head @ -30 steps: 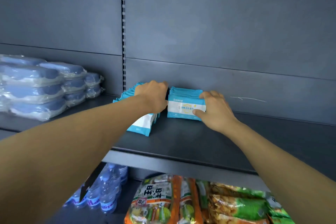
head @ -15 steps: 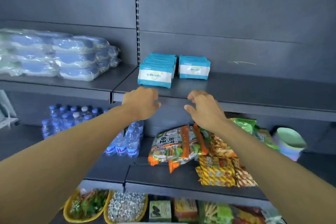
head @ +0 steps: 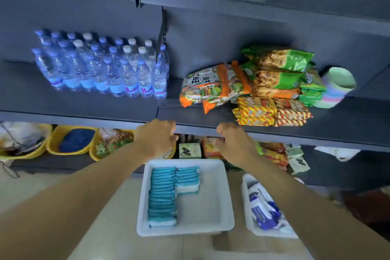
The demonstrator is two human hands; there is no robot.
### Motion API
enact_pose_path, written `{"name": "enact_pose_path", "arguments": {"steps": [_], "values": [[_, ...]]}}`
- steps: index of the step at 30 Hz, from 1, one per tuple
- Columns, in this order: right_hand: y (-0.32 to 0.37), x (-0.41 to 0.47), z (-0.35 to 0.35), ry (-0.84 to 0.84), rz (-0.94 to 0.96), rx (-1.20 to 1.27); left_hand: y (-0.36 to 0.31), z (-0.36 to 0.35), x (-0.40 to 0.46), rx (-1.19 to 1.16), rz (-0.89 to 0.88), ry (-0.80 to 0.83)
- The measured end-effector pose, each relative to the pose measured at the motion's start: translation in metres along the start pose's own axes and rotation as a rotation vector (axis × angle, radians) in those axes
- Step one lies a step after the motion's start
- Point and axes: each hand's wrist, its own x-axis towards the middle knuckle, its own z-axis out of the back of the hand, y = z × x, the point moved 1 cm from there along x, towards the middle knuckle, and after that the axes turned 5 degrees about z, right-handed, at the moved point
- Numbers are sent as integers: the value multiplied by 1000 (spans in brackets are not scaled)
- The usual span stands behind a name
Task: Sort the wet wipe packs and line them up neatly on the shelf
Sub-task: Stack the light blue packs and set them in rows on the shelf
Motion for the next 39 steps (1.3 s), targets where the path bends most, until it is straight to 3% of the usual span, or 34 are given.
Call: {"name": "enact_pose_path", "arguments": {"steps": [9,15,26,34,39], "values": [[-51,-5,-171,329,-71,29,41,-170,14,-58,104,260],[-93,10,-285,420,-68,43,51,-278,33,-48,147,294],[-147,69,-462,292,61,-54,73,-420,73,-75,117,242],[-160,76,-515,139,157,-391,78,-451,101,-88,109,182],[-169,62,-521,106,236,-423,74,-458,110,-92,109,171]]}}
